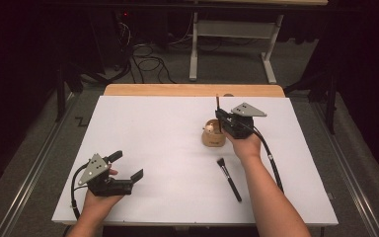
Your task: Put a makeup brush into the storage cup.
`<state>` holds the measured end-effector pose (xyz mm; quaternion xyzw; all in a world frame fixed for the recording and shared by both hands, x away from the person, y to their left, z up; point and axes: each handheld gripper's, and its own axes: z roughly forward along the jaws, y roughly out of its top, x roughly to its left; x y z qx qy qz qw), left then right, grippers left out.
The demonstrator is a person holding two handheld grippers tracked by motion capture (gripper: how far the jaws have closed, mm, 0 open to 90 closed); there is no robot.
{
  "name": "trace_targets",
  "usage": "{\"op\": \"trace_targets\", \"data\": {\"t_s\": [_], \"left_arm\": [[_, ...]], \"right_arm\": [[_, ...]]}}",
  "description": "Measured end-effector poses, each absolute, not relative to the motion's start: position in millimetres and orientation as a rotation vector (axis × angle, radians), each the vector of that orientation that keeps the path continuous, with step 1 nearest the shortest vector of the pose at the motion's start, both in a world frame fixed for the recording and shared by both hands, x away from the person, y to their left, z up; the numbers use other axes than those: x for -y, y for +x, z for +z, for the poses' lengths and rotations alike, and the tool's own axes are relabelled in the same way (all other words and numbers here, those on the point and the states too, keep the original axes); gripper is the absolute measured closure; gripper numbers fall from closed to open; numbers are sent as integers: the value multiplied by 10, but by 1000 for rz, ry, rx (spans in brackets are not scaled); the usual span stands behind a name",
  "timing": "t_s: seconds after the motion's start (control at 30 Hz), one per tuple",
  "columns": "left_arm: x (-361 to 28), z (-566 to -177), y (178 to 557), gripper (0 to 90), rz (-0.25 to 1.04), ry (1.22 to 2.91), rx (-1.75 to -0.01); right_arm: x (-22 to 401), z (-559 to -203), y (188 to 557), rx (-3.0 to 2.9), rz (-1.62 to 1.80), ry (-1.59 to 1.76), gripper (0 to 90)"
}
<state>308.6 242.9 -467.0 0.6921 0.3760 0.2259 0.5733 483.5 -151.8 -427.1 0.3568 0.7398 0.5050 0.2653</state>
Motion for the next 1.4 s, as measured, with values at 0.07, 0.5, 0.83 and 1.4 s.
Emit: {"op": "trace_targets", "data": {"t_s": [0.07, 0.5, 0.83, 1.4], "left_arm": [[-2427, -4671, 3087, 12, 529, 1624, -882], [-2423, -4671, 3081, 13, 531, 1623, -879], [-2422, -4671, 3079, 14, 532, 1622, -880], [-2417, -4671, 3082, 15, 536, 1624, -881]], "right_arm": [[1504, -4288, 4836, -2008, 1358, 965, 842], [1483, -4350, 4824, -2044, 1321, 969, 839], [1523, -4322, 4842, -2030, 1343, 1004, 688], [1640, -4255, 4755, -2018, 1357, 1020, 645]]}}
